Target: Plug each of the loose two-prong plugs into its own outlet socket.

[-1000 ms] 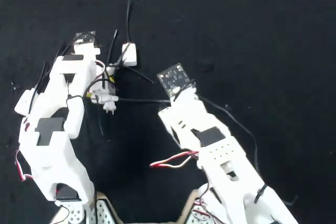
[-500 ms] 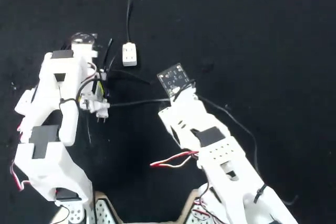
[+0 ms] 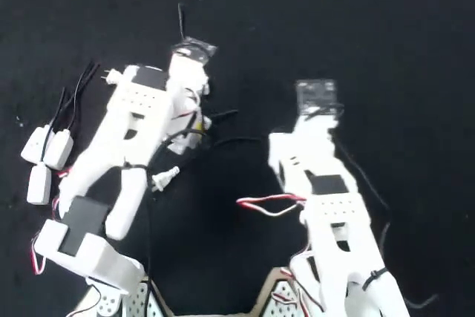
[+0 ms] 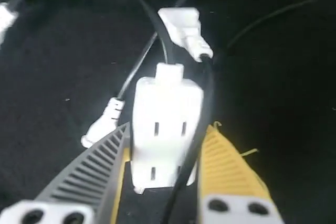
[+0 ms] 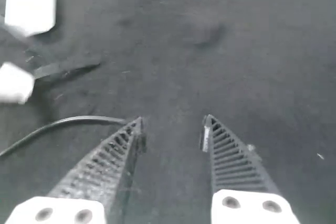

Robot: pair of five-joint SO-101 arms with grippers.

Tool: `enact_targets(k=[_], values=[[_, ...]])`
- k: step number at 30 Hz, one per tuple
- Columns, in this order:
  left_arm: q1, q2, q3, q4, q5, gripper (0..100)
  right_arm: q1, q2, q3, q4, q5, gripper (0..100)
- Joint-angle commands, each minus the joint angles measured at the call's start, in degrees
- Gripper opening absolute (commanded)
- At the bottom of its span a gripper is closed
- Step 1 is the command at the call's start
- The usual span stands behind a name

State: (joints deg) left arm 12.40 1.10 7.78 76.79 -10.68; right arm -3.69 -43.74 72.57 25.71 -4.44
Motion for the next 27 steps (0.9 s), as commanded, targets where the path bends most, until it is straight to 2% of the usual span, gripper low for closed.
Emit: enact_targets(k=[1,10,15,19,24,27], values=[[2.15,-3.60,-4.26,0.00,0.62,23,1.58,-1.98,-2.77,-1.49,-1.05,18.0],[-1.01,-3.96,-7.69,0.44,0.70,21,1.49,-1.98,-2.86,-1.67,-1.05,18.0],[4.18,-6.24,-11.30,0.26,5.80,21,1.58,-1.98,-2.95,-1.76,-1.14,18.0],[8.48,-6.33,-16.66,0.26,6.68,21,1.93,-2.07,-2.95,-1.76,-1.32,18.0],[9.45,-6.33,-19.21,0.26,6.59,22,1.93,-2.07,-2.95,-1.76,-1.41,18.0],[9.27,-6.33,-18.59,0.70,6.68,27,1.93,-2.07,-2.95,-1.76,-1.41,18.0]])
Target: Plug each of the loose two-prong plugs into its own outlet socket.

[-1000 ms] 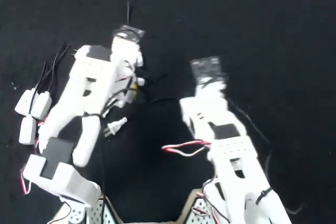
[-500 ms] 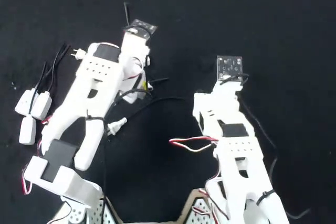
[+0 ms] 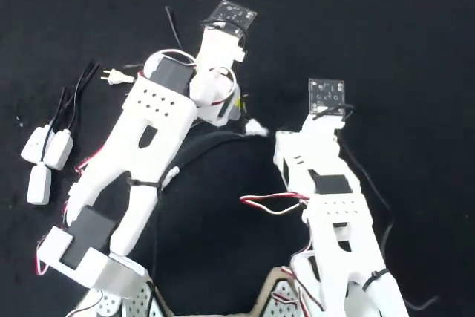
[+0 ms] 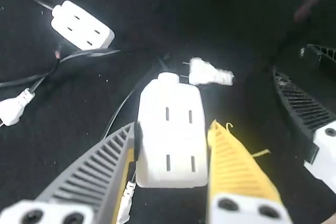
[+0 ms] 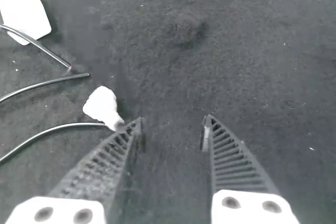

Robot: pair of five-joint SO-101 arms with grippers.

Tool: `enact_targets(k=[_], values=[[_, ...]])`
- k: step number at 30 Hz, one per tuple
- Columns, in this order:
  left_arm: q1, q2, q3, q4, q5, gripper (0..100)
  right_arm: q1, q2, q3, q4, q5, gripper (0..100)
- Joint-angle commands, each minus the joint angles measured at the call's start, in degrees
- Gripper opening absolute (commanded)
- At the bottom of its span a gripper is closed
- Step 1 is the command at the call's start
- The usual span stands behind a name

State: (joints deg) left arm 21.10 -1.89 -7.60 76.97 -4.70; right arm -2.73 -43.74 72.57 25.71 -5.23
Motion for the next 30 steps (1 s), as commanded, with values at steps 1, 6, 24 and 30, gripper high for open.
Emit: enact_targets(k=[1,6,24,30], values=[[0.31,-3.34,-2.59,0.62,0.70,28,0.97,-2.07,-2.95,-1.76,-0.62,18.0],[0.31,-3.34,2.59,0.18,0.18,28,0.97,-2.07,-2.95,-1.76,-0.62,18.0],[-28.18,-4.75,17.10,3.08,-10.64,24,-24.97,-2.07,-2.77,6.86,14.51,18.3],[-35.74,-12.57,21.85,3.87,-11.43,24,-33.67,-1.63,-3.21,10.20,15.56,18.4]])
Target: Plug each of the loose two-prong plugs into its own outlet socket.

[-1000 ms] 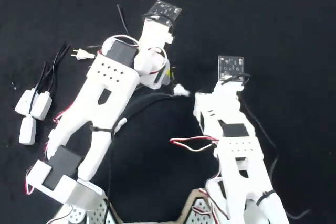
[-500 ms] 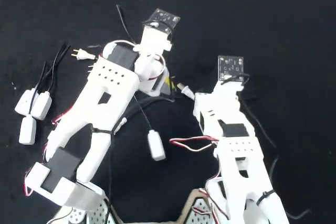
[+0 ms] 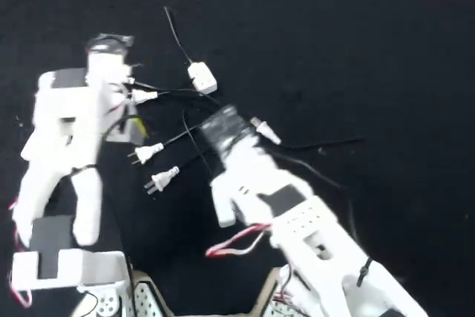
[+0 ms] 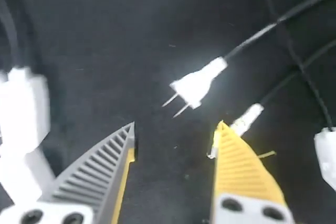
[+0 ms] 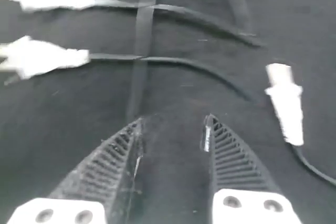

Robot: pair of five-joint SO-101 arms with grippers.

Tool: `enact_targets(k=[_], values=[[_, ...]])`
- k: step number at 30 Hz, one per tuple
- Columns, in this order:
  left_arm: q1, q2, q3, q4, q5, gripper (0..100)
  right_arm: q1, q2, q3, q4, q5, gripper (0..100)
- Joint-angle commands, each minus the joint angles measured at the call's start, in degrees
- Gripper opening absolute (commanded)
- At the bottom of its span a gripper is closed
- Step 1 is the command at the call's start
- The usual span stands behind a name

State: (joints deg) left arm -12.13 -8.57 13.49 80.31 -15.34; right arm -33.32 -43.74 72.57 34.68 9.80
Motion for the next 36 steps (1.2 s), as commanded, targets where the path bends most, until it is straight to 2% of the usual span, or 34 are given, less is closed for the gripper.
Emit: enact_targets(k=[1,8,13,19,26,31,36], values=[[-2.77,-7.74,1.63,0.53,-0.79,24,-3.78,-1.63,-3.21,1.23,-0.44,18.5],[-2.86,-17.67,6.46,0.53,-0.35,24,-7.12,-1.54,-3.12,2.64,-2.37,18.8],[-2.86,-19.96,7.69,0.53,-0.35,24,-7.12,-1.54,-5.58,7.74,-5.54,32.4],[-2.86,-19.96,7.60,0.53,-0.35,24,-7.21,0.13,-6.37,8.44,-6.42,27.8],[-2.86,-19.96,7.69,-0.88,-0.35,24,-7.30,15.96,-14.02,8.70,-10.55,31.7],[-2.95,-19.96,7.78,-1.58,-0.35,24,-8.97,24.84,-19.82,13.01,-10.37,25.2],[-2.95,-19.96,7.69,-1.58,-0.35,24,-11.96,28.70,-23.60,18.02,-7.03,6.2]])
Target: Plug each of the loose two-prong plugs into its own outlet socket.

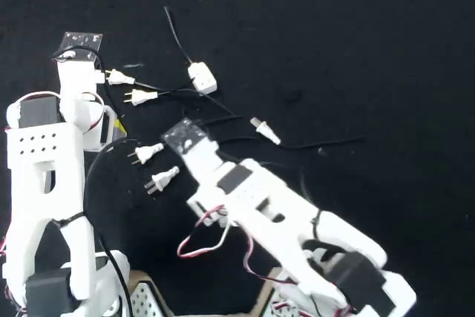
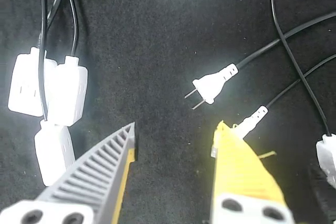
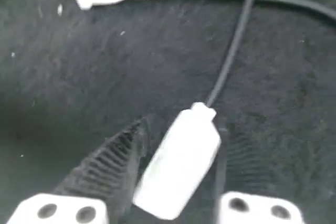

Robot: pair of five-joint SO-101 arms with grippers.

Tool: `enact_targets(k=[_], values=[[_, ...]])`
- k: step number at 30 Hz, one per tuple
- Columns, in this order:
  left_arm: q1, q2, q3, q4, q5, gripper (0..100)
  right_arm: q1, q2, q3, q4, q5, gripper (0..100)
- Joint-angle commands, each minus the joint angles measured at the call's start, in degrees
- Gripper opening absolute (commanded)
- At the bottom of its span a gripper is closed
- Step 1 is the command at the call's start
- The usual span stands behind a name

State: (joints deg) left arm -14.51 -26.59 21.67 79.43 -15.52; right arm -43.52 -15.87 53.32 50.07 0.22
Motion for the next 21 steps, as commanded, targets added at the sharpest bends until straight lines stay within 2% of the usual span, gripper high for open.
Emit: enact_targets(k=[1,5,7,11,15,21], values=[[-0.75,-1.93,-0.48,-0.70,-0.18,24,-1.76,1.19,-4.70,2.90,3.60,1.1],[-0.84,-1.93,-0.48,-0.70,-0.18,24,-0.88,0.84,-4.79,3.16,4.75,0.8],[-0.75,-1.85,-0.40,-0.44,-0.18,23,2.46,-0.92,-4.79,3.60,4.84,1.0],[0.22,-1.85,2.86,-2.02,-0.18,23,13.98,-10.33,-6.90,10.37,4.92,1.0],[3.82,-1.85,10.24,-8.97,0.79,23,25.58,-24.40,-7.52,14.59,4.92,1.0],[12.53,-1.76,15.16,-18.99,12.22,24,41.14,-37.05,-3.47,9.49,4.84,1.0]])
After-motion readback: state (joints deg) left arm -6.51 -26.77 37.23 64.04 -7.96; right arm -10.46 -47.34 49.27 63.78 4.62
